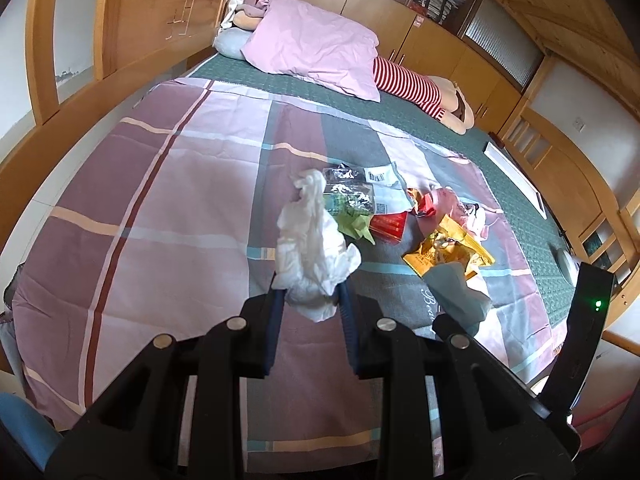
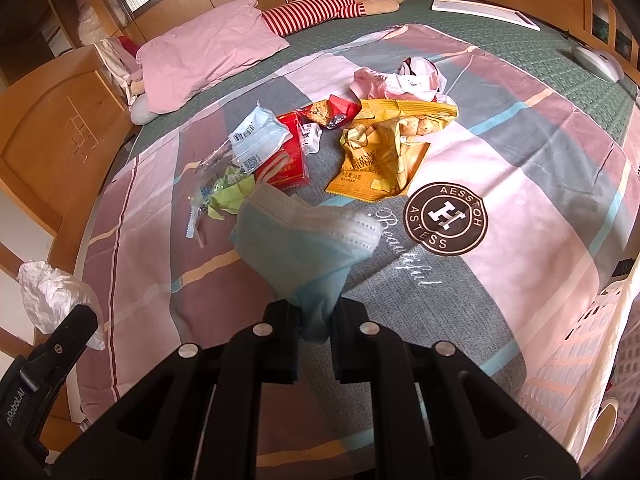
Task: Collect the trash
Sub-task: 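Hold the tissue in the left tool and the mask in the right tool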
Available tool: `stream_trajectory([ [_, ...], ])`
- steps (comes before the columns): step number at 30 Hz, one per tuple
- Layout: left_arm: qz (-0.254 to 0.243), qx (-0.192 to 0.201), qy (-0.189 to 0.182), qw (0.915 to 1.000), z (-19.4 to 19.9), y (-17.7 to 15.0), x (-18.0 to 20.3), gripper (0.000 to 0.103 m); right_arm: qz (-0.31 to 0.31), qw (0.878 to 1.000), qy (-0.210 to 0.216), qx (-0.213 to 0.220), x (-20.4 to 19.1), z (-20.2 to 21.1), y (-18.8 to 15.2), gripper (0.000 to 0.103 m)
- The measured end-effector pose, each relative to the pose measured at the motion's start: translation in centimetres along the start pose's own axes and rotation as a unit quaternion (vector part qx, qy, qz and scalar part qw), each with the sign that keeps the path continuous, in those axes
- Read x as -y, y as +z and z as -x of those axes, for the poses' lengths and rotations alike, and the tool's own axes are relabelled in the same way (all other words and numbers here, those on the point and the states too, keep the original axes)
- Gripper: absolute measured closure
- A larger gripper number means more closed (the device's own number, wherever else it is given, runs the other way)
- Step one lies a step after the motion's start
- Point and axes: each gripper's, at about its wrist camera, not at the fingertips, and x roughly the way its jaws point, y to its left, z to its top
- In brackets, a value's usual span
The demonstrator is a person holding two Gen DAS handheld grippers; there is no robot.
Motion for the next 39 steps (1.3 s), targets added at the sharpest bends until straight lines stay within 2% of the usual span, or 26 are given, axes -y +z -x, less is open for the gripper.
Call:
stream_trajectory([
  [6, 0.006, 0.002, -0.009, 0.9999, 0.2, 0.3, 0.2, 0.075, 0.007, 1.0, 0.001, -0.002, -0.2, 0.4, -0.1, 0.091],
  [12, 0.009, 0.005, -0.023, 0.9997, 0.4, 0.5, 0.5, 0.075, 0.008, 1.0, 0.021, -0.001, -0.5, 1.0, -0.1, 0.091],
  [15, 0.015, 0.006, -0.021, 0.9996, 0.5, 0.7, 0.0, 0.075, 0.004, 0.999, 0.031, 0.015, -0.3, 1.1, -0.2, 0.09],
  [17, 0.018, 0.006, -0.018, 0.9997, 0.5, 0.7, -0.4, 0.075, -0.001, 0.999, 0.037, 0.007, -0.3, 0.7, -0.3, 0.091],
  [20, 0.023, 0.004, -0.011, 0.9997, 0.4, 0.6, -1.0, 0.075, 0.006, 0.999, 0.045, 0.003, -0.8, 0.5, -0.5, 0.091],
  [25, 0.023, -0.001, -0.012, 0.9996, 0.2, 0.5, -0.8, 0.075, 0.026, 0.998, 0.049, 0.02, -1.2, 0.9, -0.7, 0.091],
  [39, 0.024, -0.004, -0.011, 0.9996, 0.0, 0.3, -0.4, 0.075, 0.016, 0.998, 0.056, -0.003, -1.0, -0.4, -1.2, 0.09],
])
